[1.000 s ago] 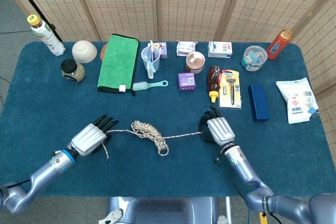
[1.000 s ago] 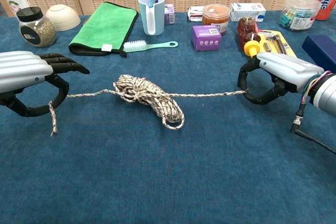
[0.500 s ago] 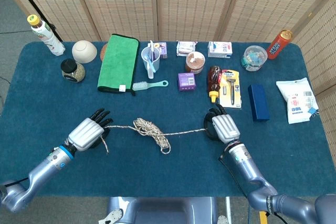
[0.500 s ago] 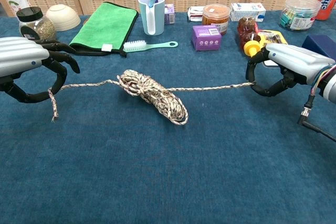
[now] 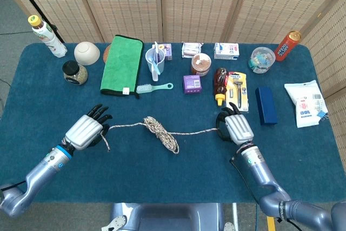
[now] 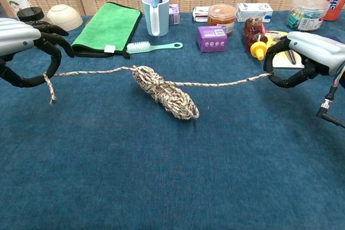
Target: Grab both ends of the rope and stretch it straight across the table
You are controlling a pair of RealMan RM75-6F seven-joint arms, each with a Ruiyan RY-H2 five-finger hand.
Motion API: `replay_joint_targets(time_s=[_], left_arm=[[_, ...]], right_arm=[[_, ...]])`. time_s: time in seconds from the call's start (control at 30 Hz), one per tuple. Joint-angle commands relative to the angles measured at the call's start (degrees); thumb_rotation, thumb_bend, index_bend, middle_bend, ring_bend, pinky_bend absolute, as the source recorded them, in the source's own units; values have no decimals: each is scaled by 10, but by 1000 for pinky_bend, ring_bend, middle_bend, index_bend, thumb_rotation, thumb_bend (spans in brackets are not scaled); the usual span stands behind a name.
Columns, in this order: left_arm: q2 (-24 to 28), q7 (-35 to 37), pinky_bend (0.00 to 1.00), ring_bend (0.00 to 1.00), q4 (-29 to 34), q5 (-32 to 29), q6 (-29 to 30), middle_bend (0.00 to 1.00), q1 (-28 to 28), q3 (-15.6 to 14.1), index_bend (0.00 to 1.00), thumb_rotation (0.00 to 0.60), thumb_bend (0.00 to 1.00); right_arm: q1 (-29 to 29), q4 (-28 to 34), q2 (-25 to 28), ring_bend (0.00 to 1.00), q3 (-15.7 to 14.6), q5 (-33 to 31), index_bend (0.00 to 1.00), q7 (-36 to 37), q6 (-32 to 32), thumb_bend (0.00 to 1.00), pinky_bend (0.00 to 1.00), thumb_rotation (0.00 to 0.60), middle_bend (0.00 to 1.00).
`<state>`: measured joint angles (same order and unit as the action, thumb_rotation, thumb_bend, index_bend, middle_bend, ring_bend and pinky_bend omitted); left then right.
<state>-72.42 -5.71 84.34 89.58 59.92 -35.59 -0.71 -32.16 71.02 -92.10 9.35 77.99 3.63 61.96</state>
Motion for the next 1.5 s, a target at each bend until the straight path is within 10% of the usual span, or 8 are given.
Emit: replay_joint_targets(time_s=[0.03, 1.5], left_arm=[[5, 2, 0, 54, 1, -5, 3, 259, 2, 4, 790, 600, 437], [99, 32, 0, 47, -29, -70, 39, 259, 40, 51, 794, 600, 436]], right_arm=[[3, 2, 6, 210, 2, -2, 812, 0, 4, 439, 0, 600, 412], [52, 7, 98, 231, 26, -35, 818, 12, 50, 439, 0, 600, 427]])
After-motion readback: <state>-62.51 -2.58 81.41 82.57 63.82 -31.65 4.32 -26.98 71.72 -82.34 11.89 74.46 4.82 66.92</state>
